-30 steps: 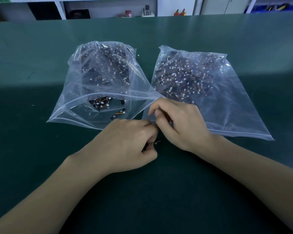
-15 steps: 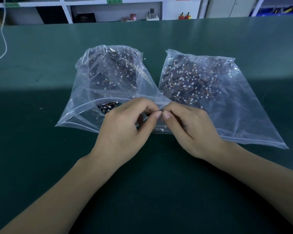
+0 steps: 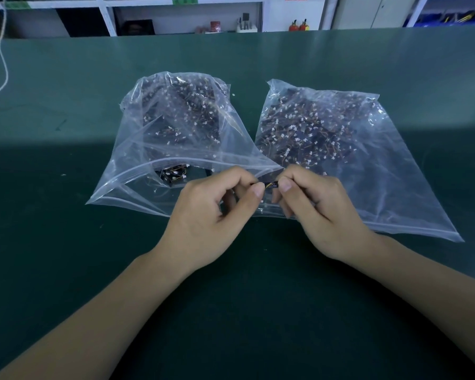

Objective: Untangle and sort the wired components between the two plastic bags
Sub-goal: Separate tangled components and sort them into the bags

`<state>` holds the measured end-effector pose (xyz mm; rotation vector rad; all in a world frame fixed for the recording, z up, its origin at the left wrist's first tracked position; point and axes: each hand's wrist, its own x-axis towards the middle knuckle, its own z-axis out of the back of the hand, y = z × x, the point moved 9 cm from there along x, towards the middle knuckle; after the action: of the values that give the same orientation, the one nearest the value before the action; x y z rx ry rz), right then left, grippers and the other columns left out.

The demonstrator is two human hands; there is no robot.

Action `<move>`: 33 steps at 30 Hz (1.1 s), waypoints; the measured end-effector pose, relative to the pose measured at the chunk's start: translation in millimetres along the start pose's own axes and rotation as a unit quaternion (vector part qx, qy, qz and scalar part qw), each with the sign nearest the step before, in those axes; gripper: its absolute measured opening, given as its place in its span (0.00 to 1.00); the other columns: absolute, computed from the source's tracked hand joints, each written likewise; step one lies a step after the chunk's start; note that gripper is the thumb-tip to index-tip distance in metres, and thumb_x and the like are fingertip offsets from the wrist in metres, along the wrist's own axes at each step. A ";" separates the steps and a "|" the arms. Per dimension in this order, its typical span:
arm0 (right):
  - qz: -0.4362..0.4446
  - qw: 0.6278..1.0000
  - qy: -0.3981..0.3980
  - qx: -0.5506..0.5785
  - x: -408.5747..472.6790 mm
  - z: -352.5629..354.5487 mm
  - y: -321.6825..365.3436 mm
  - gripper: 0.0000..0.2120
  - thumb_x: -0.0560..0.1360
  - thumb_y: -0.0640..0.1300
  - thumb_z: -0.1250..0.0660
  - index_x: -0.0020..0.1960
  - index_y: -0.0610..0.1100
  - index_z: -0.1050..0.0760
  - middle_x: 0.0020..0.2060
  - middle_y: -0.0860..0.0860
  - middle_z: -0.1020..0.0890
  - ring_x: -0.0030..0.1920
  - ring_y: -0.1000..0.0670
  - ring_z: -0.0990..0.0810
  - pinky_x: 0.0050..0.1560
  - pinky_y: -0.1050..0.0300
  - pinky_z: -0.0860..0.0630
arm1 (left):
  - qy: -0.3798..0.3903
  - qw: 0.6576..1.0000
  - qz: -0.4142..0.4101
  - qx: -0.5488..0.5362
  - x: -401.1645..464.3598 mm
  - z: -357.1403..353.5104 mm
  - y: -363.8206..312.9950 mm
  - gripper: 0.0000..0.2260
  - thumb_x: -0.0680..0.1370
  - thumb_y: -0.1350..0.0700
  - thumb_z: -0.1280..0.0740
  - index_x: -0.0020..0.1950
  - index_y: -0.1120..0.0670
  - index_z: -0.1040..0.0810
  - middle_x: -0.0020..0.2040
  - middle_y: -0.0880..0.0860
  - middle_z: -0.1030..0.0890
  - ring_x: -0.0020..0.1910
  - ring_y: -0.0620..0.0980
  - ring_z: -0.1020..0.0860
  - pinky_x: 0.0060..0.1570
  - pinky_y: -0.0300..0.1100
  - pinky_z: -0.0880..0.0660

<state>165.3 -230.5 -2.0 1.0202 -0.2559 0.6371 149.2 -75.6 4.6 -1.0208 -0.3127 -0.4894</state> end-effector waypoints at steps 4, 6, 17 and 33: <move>0.002 1.000 0.013 -0.003 -1.4 -0.9 1.9 0.16 0.87 0.47 0.43 0.46 0.42 0.24 0.29 0.50 0.24 0.29 0.47 0.25 0.33 0.49 0.28 | 0.008 1.000 0.009 -0.023 -0.9 -5.2 1.2 0.09 0.85 0.59 0.32 0.45 0.55 0.20 0.34 0.50 0.19 0.28 0.41 0.28 0.33 0.27 0.36; -0.001 1.000 0.013 -0.001 -1.9 -0.9 1.6 0.15 0.87 0.47 0.43 0.46 0.42 0.24 0.30 0.51 0.23 0.30 0.47 0.25 0.34 0.50 0.27 | 0.003 0.999 0.012 -0.031 -1.4 -6.4 1.4 0.10 0.85 0.59 0.32 0.43 0.54 0.20 0.34 0.50 0.19 0.29 0.43 0.28 0.34 0.29 0.35; 0.001 1.000 0.020 0.005 -1.7 -0.3 1.9 0.16 0.86 0.47 0.42 0.45 0.41 0.24 0.31 0.50 0.22 0.32 0.47 0.23 0.36 0.48 0.27 | -0.004 1.000 -0.001 -0.031 -2.0 -6.7 -3.2 0.09 0.83 0.56 0.34 0.43 0.54 0.21 0.33 0.53 0.22 0.29 0.46 0.29 0.33 0.31 0.35; 0.015 0.999 0.050 0.010 -1.8 -6.1 3.7 0.15 0.87 0.46 0.42 0.45 0.43 0.26 0.31 0.52 0.22 0.31 0.49 0.24 0.34 0.59 0.28 | -0.016 1.000 -0.008 -0.024 -1.5 -2.3 -6.5 0.09 0.80 0.56 0.34 0.40 0.53 0.22 0.33 0.51 0.22 0.30 0.49 0.28 0.33 0.35 0.33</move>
<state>161.1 -224.6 -3.3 1.0017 -0.1773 0.7162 144.6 -80.0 7.5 -1.0749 -0.3395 -0.4968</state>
